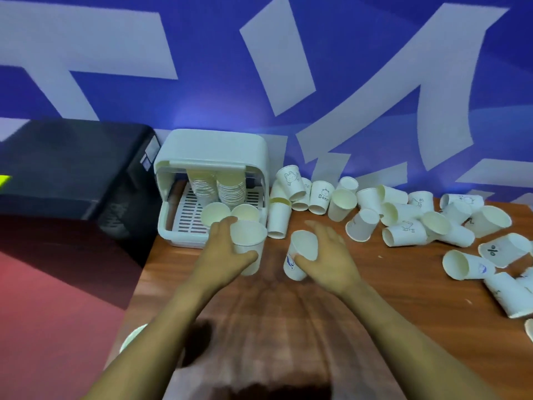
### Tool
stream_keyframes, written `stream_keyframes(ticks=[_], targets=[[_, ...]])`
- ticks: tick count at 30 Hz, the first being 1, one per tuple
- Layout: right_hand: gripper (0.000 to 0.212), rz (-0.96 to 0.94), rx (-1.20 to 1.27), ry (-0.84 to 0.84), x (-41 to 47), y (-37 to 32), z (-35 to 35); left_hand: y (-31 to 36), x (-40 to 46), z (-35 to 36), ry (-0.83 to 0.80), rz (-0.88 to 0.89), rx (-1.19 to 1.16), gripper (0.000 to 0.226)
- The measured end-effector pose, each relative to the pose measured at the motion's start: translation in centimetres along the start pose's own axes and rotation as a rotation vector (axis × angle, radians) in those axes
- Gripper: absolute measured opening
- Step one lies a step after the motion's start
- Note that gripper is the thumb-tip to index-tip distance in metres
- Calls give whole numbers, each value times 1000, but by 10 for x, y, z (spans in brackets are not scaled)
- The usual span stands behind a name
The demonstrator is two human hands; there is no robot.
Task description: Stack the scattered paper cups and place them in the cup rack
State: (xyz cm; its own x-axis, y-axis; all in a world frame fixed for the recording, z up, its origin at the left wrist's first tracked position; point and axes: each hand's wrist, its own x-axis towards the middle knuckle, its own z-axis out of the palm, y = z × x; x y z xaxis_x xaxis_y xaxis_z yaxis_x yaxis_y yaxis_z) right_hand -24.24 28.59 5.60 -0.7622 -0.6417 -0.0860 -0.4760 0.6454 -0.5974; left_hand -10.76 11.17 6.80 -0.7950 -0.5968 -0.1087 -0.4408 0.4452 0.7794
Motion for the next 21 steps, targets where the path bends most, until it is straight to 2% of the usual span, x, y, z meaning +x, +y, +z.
stream_keyframes(ticks=[9, 14, 21], targets=[[74, -90, 54, 8, 38, -65, 14, -33, 40, -68, 117, -39, -49, 89], [70, -135, 81, 66, 64, -87, 22, -40, 65, -76, 145, -25, -36, 76], [69, -156, 63, 89, 86, -93, 49, -53, 91, -65, 143, -22, -46, 82]])
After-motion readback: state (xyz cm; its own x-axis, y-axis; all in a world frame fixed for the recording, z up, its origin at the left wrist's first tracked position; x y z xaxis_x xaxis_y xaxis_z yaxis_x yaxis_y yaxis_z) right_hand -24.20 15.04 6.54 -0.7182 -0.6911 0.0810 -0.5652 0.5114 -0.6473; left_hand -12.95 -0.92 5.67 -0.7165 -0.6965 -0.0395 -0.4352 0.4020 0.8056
